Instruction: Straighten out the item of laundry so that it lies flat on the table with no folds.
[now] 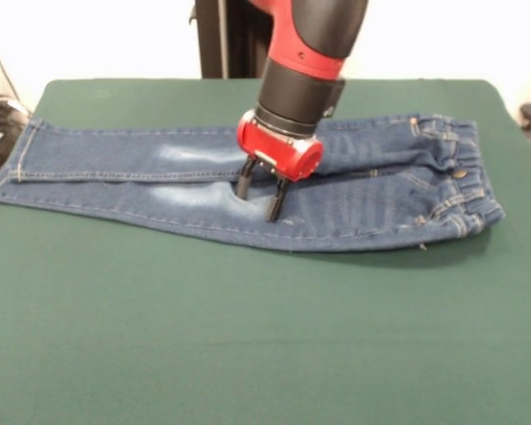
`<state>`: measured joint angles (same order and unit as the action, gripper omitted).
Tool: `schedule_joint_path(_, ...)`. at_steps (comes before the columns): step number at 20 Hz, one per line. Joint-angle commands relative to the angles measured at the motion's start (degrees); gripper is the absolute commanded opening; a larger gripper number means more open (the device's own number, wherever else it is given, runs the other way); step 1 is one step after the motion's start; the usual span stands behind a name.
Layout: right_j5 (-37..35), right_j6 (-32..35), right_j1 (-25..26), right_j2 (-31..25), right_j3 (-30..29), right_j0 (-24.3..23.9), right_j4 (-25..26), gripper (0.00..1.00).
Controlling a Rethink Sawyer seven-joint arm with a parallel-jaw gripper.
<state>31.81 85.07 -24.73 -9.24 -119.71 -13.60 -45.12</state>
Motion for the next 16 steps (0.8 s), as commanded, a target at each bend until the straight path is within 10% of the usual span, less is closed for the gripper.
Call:
schedule_joint_path(1, -10.5, -1.2, 9.1, 6.3, 7.1, -1.5, -0.5, 1.00)
schedule_joint_path(10, -15.9, 1.8, 7.6, 10.0, 8.5, -0.4, 3.9, 1.00)
schedule_joint_path(16, -35.7, 5.6, 3.2, 19.4, 10.0, 10.0, -3.1, 1.00)
